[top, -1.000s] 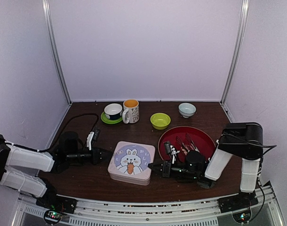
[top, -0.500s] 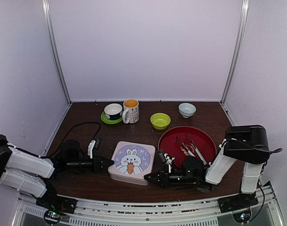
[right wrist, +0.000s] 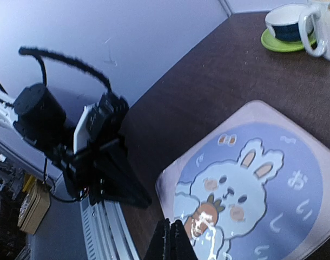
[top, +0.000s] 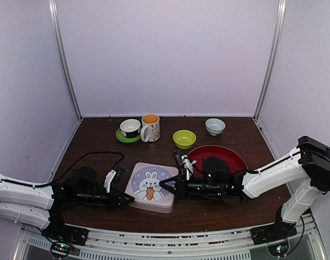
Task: Pack the chocolate
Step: Press the box lid onto the packing box.
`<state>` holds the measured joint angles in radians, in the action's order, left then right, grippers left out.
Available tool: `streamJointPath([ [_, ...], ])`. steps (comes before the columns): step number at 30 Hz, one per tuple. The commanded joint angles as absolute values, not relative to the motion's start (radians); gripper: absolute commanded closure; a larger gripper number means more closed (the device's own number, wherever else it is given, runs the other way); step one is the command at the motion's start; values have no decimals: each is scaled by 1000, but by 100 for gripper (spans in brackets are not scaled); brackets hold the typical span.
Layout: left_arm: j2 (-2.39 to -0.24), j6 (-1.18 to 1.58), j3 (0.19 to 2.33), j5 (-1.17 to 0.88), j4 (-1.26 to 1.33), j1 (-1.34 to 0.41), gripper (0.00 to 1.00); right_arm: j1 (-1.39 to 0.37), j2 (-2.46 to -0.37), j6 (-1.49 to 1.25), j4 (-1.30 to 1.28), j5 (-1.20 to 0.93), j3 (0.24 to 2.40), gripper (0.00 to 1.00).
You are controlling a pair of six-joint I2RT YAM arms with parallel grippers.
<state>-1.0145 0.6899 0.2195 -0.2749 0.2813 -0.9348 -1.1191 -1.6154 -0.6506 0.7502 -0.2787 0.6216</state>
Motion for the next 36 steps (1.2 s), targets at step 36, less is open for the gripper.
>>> streamJointPath([
  [36, -1299, 839, 274, -152, 568, -1071, 100, -996, -2100, -460, -417, 65, 1696, 100],
])
